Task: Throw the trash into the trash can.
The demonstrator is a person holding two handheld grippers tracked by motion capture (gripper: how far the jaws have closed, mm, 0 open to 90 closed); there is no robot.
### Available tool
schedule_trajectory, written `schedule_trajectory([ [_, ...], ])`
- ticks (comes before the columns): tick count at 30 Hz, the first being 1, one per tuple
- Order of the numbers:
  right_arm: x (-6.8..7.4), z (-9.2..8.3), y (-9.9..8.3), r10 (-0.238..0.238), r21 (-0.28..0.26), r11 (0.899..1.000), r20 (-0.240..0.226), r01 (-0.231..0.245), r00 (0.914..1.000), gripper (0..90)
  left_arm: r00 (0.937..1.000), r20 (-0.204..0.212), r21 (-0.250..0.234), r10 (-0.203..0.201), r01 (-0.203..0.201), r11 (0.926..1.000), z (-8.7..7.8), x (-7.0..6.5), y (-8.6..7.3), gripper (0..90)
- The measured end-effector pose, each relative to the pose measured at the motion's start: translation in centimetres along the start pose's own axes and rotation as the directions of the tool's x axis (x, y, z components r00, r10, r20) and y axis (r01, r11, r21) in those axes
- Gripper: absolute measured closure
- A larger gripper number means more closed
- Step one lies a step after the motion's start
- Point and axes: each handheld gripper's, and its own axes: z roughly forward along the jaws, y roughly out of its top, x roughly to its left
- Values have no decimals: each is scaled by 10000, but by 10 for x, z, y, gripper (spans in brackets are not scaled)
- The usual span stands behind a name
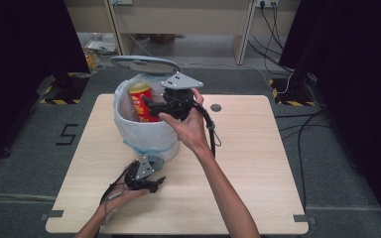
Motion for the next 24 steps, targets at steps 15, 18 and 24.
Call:
schedule_trajectory([
  [15,-24,-30,-16,19,182,9998,601,-30,9982,185,10000,-19,-8,49,-49,10000,0,0,0,281],
  [18,-30,-40,-23,47,192,9998,731,-61,9973,185,10000,-26,-7,56,-56,10000,0,0,0,281],
  [24,-45,-59,-38,194,229,9995,1125,-221,9935,185,10000,-26,-11,55,-55,10000,0,0,0,281],
])
